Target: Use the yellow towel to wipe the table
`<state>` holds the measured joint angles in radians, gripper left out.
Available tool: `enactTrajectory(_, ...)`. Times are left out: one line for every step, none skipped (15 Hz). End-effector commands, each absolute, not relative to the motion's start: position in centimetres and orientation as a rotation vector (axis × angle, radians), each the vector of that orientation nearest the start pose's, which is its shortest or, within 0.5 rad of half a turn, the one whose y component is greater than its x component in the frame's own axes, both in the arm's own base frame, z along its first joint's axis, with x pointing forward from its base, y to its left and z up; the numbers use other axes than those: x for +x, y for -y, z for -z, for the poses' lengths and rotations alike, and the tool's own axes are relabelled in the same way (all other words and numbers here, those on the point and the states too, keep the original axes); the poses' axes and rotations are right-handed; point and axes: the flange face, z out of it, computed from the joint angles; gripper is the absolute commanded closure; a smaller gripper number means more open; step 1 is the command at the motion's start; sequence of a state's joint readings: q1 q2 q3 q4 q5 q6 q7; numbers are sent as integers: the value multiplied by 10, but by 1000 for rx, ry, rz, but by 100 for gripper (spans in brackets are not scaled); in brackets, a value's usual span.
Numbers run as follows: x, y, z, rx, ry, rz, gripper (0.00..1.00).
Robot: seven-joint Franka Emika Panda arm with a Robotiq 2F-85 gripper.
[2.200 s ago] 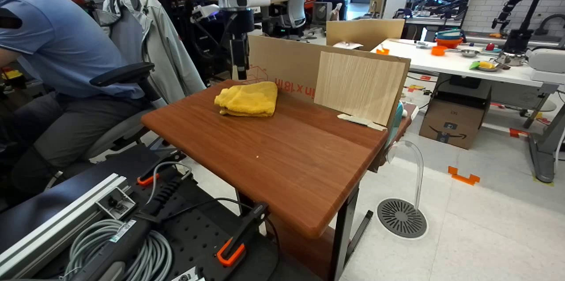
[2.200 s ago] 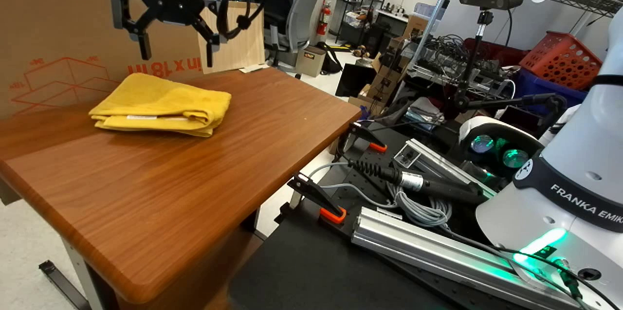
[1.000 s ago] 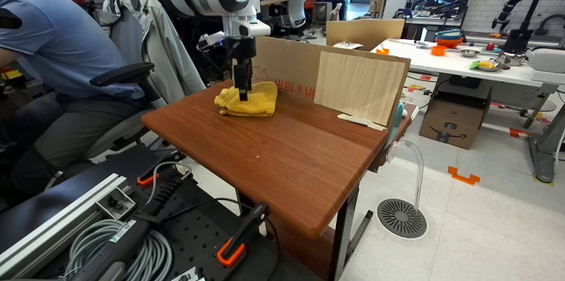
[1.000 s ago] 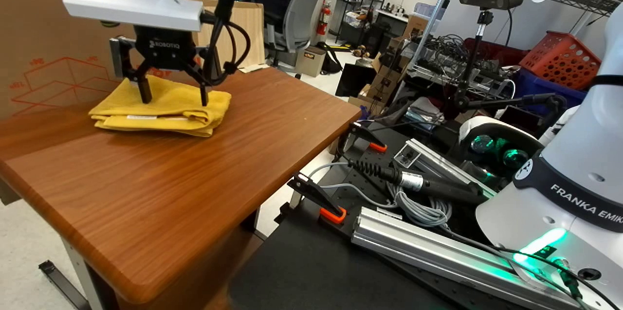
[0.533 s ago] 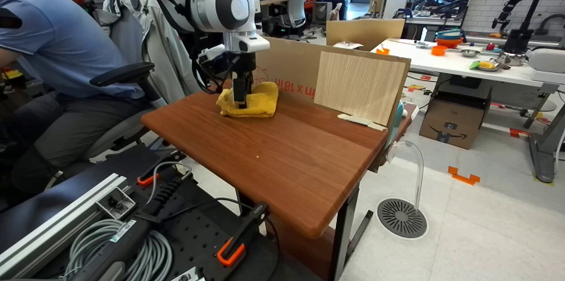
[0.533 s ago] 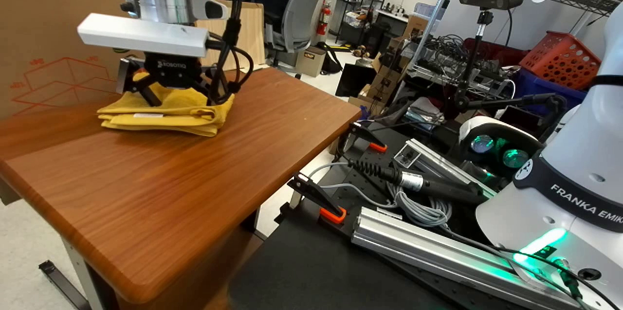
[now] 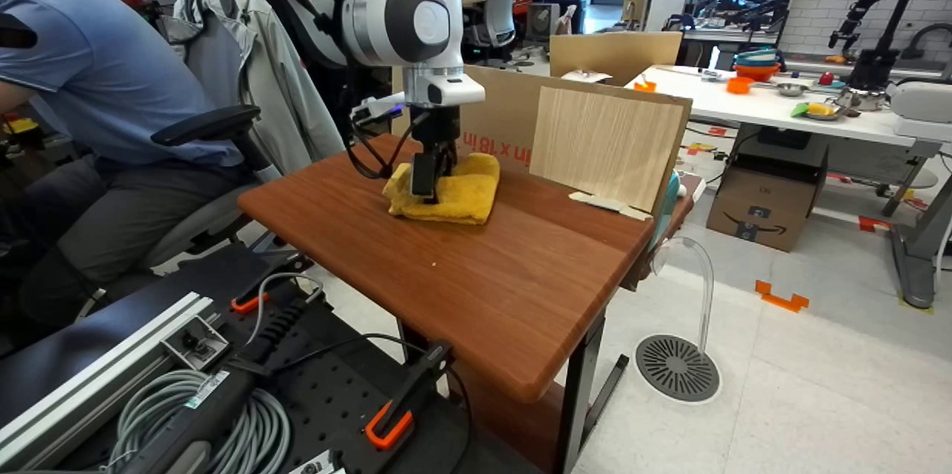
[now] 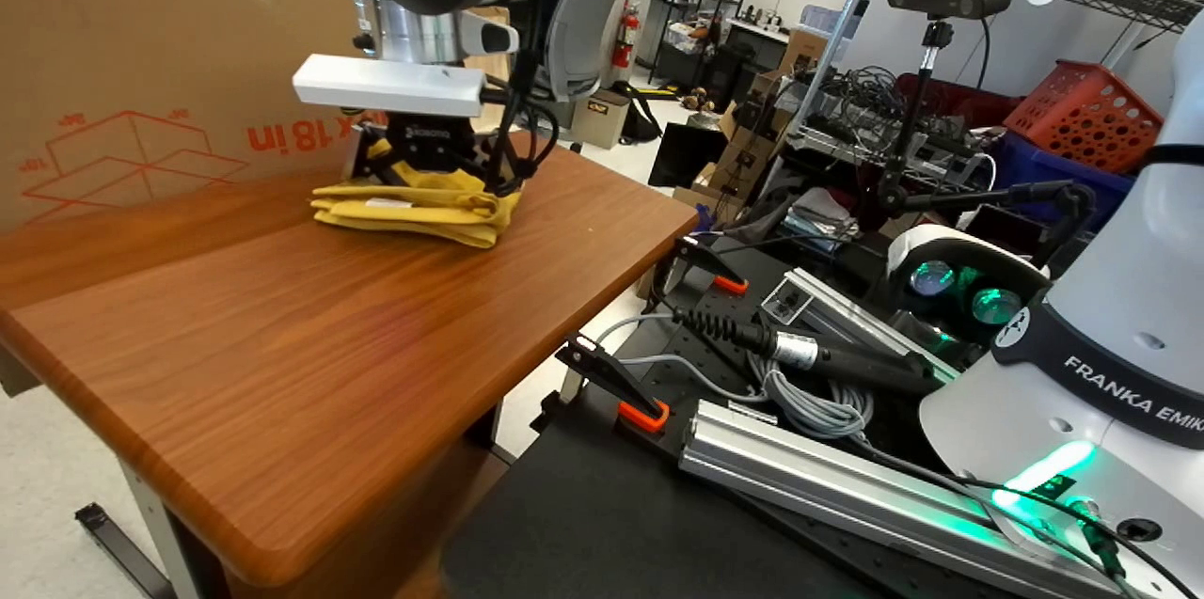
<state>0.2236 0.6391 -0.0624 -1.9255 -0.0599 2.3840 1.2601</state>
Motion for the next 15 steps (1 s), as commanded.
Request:
enactTrajectory(566, -54, -135, -2794, -1778, -215, 0)
enactTrajectory(560, -41, -134, -2773, -1813, -229, 0)
enactTrajectory(557, -30, -134, -2746, -1848, -247, 0)
enactTrajectory(551, -18, -133, -2713, -1884, -286, 0)
enactTrajectory(546, -7, -132, -2678, -1919, -320, 0)
enactTrajectory(541, 8, -132, -2634, -1958, -335, 0)
enactTrajectory(540, 23, -132, -2582, -1994, -349, 0)
enactTrajectory(545, 36, -134, -2521, -2009, -337, 0)
enactTrajectory(547, 49, -136, -2456, -2033, -393, 0)
enactTrajectory(548, 61, -138, -2395, -2055, -412, 0)
enactTrajectory(546, 73, -136, -2355, -2078, -407, 0)
enactTrajectory(543, 83, -134, -2329, -2096, -407, 0)
enactTrajectory(535, 89, -129, -2329, -2109, -434, 0)
enactTrajectory(529, 91, -123, -2348, -2119, -441, 0)
enactTrajectory(524, 86, -120, -2402, -2101, -429, 0)
